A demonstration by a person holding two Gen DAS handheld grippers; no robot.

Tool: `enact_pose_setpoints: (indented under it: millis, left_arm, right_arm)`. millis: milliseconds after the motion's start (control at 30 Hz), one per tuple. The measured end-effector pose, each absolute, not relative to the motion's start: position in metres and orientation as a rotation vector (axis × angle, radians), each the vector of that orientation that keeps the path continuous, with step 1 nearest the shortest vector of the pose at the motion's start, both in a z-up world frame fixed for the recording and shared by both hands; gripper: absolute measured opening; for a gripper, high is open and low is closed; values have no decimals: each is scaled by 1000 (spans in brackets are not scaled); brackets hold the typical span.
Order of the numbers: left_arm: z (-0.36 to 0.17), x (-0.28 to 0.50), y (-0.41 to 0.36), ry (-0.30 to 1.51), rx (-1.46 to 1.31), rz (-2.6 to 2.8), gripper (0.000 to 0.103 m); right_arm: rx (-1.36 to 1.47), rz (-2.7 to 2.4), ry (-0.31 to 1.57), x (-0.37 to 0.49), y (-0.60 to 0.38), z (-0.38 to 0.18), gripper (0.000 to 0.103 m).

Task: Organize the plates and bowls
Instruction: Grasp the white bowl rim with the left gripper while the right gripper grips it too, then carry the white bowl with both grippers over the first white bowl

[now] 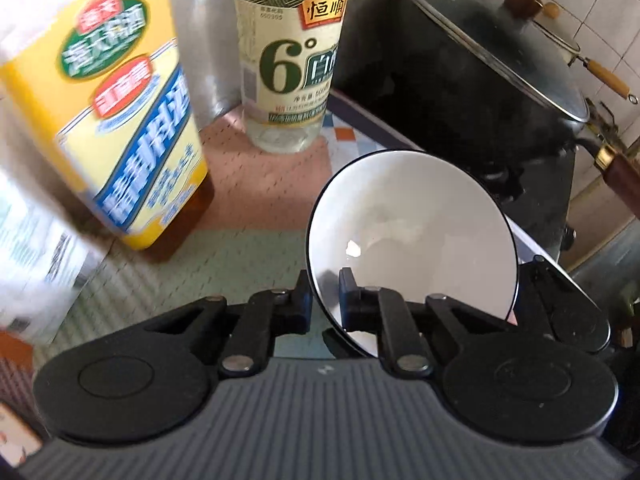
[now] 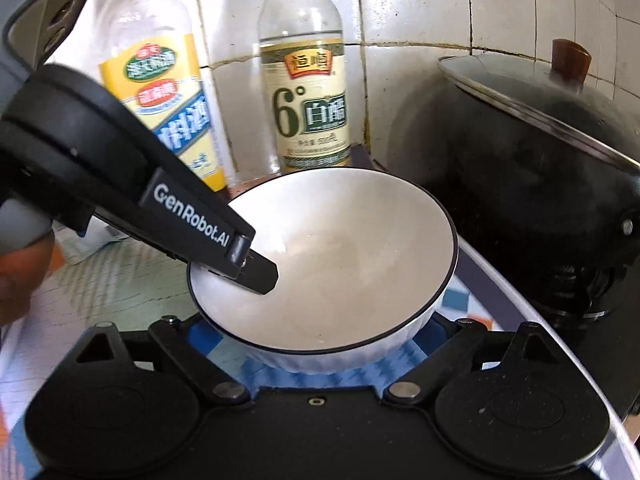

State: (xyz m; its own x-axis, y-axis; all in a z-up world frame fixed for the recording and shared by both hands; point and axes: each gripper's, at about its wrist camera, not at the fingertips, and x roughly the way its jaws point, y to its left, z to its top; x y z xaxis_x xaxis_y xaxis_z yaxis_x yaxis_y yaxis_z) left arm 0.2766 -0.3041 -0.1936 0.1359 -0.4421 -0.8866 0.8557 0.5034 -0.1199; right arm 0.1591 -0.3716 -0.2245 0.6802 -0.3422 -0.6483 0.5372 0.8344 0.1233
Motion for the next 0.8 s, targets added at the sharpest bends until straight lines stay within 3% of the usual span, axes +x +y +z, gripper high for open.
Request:
enact_pose_setpoints:
  millis: [800]
  left_arm:
    - [-54, 189, -135, 908, 466, -867, 13]
  right_arm:
    - [228, -333, 552, 110, -227, -109, 97]
